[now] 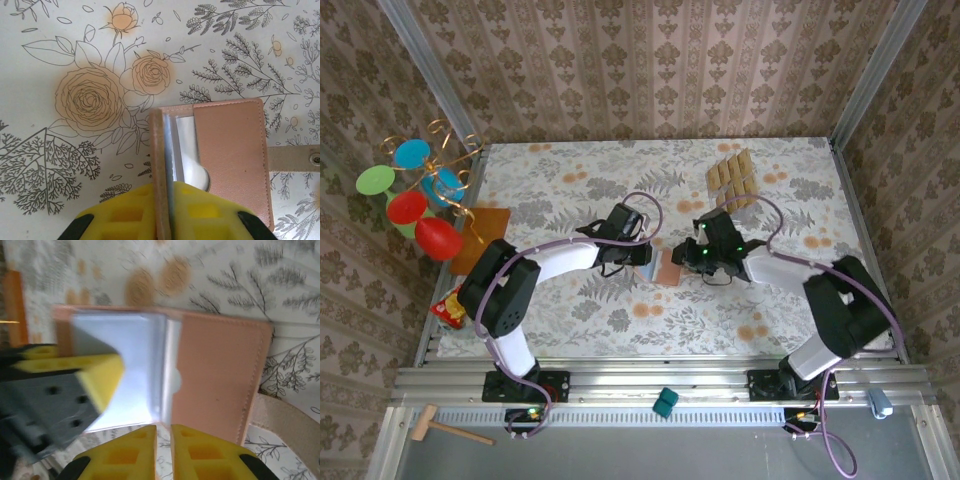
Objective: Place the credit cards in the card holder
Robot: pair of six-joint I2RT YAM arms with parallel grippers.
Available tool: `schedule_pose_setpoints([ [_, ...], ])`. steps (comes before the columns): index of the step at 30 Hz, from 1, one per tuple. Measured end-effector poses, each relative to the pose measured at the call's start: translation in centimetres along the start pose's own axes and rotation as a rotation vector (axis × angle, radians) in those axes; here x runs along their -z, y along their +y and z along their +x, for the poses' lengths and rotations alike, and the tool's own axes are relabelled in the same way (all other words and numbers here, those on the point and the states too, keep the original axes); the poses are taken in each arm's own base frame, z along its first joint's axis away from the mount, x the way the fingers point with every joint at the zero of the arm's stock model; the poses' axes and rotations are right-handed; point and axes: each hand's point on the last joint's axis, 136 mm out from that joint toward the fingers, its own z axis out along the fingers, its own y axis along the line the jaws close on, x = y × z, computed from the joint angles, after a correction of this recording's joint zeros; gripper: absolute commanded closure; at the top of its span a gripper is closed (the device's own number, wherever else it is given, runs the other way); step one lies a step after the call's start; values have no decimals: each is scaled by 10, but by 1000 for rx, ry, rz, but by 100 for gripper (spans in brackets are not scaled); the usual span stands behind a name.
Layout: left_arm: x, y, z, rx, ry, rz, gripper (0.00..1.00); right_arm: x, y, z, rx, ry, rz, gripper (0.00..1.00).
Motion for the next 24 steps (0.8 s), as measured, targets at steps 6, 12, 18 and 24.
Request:
schedule_pose_setpoints([
  [6,3,0,-2,16,-11,-6,66,-35,-26,15,-45,62,51,88],
  [12,16,-11,-7,11,-41,46,64,-44,-21,10,-43,46,12,89],
  [18,22,-19,-12,7,-65,88,72,-48,-18,6,-34,33,-14,90],
  [24,22,-15,-11,17,-70,103,74,-51,-16,4,-29,27,-26,90],
])
